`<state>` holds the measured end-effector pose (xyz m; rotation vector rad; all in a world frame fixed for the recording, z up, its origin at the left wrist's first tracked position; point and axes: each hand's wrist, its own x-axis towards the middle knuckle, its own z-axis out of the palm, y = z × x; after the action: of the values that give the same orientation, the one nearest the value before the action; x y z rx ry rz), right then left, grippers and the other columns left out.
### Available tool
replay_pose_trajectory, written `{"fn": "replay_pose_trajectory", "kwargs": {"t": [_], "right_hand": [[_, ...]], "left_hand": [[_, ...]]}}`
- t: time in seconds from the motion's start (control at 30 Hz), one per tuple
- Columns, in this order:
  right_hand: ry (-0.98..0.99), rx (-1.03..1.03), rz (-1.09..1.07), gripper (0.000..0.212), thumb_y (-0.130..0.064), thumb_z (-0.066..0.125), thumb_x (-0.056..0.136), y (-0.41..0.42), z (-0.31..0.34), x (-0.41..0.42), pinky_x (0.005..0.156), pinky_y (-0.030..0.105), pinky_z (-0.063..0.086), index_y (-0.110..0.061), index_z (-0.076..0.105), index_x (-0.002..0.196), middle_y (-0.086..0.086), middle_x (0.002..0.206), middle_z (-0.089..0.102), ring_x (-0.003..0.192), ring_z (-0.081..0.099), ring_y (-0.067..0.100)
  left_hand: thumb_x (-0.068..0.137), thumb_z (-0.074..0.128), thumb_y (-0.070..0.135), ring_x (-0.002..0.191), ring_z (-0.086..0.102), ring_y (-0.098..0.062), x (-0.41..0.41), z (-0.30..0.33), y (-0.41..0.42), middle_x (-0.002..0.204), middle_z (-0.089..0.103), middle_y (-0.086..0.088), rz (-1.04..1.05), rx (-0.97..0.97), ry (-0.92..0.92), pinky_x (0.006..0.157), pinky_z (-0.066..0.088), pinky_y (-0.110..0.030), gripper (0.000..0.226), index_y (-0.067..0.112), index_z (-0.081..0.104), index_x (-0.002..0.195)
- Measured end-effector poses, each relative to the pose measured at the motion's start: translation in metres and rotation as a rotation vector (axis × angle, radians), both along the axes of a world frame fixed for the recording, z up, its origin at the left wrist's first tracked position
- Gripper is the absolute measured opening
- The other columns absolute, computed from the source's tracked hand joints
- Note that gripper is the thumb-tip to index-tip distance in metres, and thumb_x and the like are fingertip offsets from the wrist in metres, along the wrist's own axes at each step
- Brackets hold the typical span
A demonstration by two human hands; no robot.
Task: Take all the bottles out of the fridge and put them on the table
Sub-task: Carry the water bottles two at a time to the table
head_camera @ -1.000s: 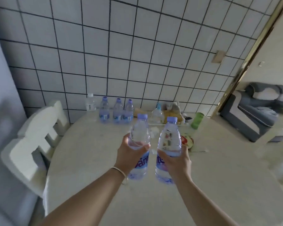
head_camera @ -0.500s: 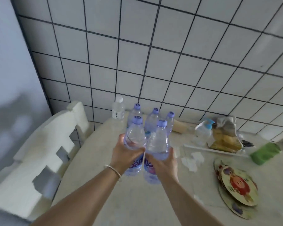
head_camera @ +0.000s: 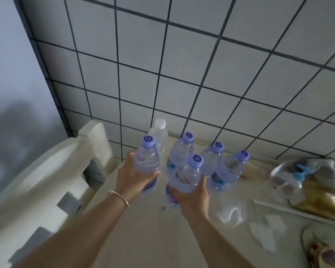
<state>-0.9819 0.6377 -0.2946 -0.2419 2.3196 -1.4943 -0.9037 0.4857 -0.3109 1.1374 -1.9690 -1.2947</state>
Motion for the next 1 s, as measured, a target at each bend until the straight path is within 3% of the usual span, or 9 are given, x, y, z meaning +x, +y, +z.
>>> {"fn": "replay_pose_trajectory", "kwargs": {"t": [0.07,0.3,0.4,0.5,0.6,0.77,0.83,0.9,1.0], "right_hand": [[0.011,-0.012,-0.004,0.057,-0.032,0.080,0.049,-0.009,-0.008,-0.003,0.049,0.038,0.054,-0.034,0.051,0.098,-0.003,0.082,0.069,0.067,0.065,0.020],[0.068,0.023,0.002,0.071,-0.031,0.082,0.056,-0.021,-0.024,-0.011,0.056,0.017,0.042,-0.030,0.047,0.118,-0.009,0.092,0.065,0.075,0.060,0.005],[0.090,0.057,0.002,0.065,-0.028,0.085,0.056,-0.023,-0.033,-0.011,0.063,0.025,0.047,-0.039,0.042,0.104,-0.006,0.094,0.064,0.079,0.061,0.013],[0.133,0.082,-0.019,0.071,-0.039,0.082,0.045,-0.026,-0.043,-0.008,0.073,0.035,0.053,-0.047,0.038,0.100,-0.005,0.098,0.065,0.088,0.063,0.020],[0.146,0.082,-0.002,0.076,-0.040,0.084,0.045,-0.022,-0.047,-0.006,0.077,0.032,0.049,-0.043,0.038,0.106,-0.005,0.104,0.063,0.094,0.061,0.019],[0.122,0.143,0.090,0.072,-0.026,0.087,0.055,-0.010,-0.039,-0.004,0.077,0.027,0.044,-0.029,0.043,0.112,-0.003,0.107,0.058,0.101,0.057,0.019],[0.147,0.194,0.101,0.079,-0.029,0.085,0.059,-0.001,-0.033,0.001,0.088,0.032,0.045,-0.018,0.044,0.125,0.003,0.118,0.055,0.112,0.053,0.024],[0.158,0.233,0.108,0.088,-0.036,0.081,0.064,0.010,-0.018,0.008,0.098,0.034,0.040,-0.013,0.037,0.137,0.005,0.131,0.048,0.122,0.046,0.024],[0.157,0.245,0.112,0.082,-0.038,0.073,0.073,0.033,0.011,0.021,0.103,0.034,0.035,-0.016,0.033,0.140,0.004,0.138,0.044,0.127,0.040,0.023]], "left_hand": [[0.048,0.075,0.044,0.072,0.070,-0.010,-0.007,-0.008,-0.009,0.075,0.072,0.004,0.003,0.010,0.014,0.068,0.057,-0.036,0.041,0.025,0.064,0.082],[0.052,0.078,0.052,0.081,0.071,-0.018,-0.017,-0.050,-0.020,0.081,0.070,0.004,-0.036,0.095,-0.016,0.069,0.055,-0.037,0.055,0.020,0.061,0.094],[0.050,0.079,0.048,0.077,0.070,-0.012,-0.019,-0.051,-0.016,0.081,0.071,0.006,-0.007,0.112,0.010,0.068,0.056,-0.034,0.055,0.023,0.060,0.095],[0.049,0.074,0.044,0.073,0.069,-0.012,-0.022,-0.051,-0.014,0.076,0.068,0.005,0.015,0.092,-0.004,0.062,0.051,-0.028,0.049,0.022,0.058,0.090],[0.048,0.076,0.040,0.075,0.069,-0.017,-0.018,-0.051,-0.010,0.075,0.065,0.005,-0.036,0.077,-0.009,0.061,0.050,-0.027,0.051,0.020,0.056,0.090],[0.054,0.084,0.017,0.067,0.060,-0.004,-0.004,-0.029,0.000,0.073,0.063,0.004,-0.114,0.063,0.078,0.061,0.047,-0.030,0.041,0.026,0.055,0.083],[0.056,0.088,0.017,0.091,0.062,-0.002,0.007,-0.027,0.005,0.101,0.065,0.000,-0.109,0.064,0.064,0.078,0.051,-0.028,0.061,0.017,0.055,0.108],[0.057,0.090,0.019,0.121,0.051,-0.016,0.022,-0.016,0.015,0.134,0.049,-0.007,-0.020,0.067,0.039,0.097,0.041,-0.029,0.095,0.006,0.038,0.136],[0.062,0.087,0.014,0.106,0.052,-0.021,0.042,0.013,0.038,0.127,0.045,-0.003,0.104,0.010,0.096,0.085,0.039,-0.028,0.087,0.004,0.040,0.135]]}}
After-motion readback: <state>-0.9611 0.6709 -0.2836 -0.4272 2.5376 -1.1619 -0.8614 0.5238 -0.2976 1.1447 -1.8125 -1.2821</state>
